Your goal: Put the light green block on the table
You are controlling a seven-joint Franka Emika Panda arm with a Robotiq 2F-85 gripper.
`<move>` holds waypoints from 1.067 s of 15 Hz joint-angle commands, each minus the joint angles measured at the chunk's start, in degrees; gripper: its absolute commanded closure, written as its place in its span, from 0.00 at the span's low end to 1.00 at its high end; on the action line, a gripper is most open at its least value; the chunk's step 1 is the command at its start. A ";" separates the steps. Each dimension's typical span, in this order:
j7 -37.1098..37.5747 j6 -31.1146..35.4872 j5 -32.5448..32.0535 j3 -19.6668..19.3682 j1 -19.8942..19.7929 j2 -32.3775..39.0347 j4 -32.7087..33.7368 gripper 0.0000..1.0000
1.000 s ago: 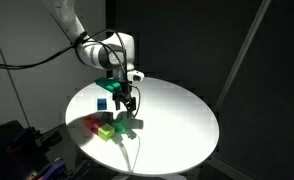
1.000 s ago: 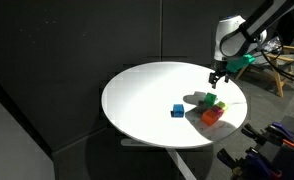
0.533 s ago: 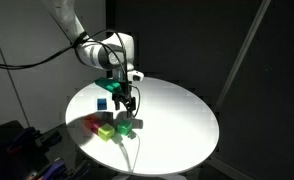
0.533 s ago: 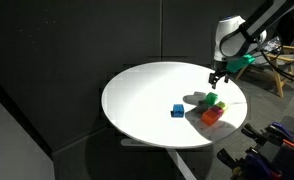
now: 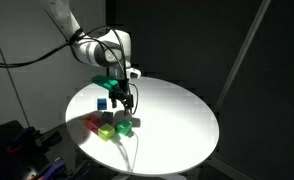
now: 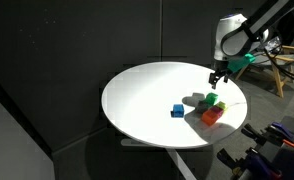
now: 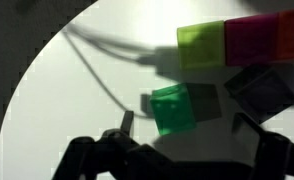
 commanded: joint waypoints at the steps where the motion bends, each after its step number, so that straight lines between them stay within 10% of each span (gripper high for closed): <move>1: -2.53 -2.02 1.67 1.11 -0.18 -4.97 -3.70 0.00; 16: -6.08 -12.68 6.58 3.61 0.28 -22.32 -13.71 0.00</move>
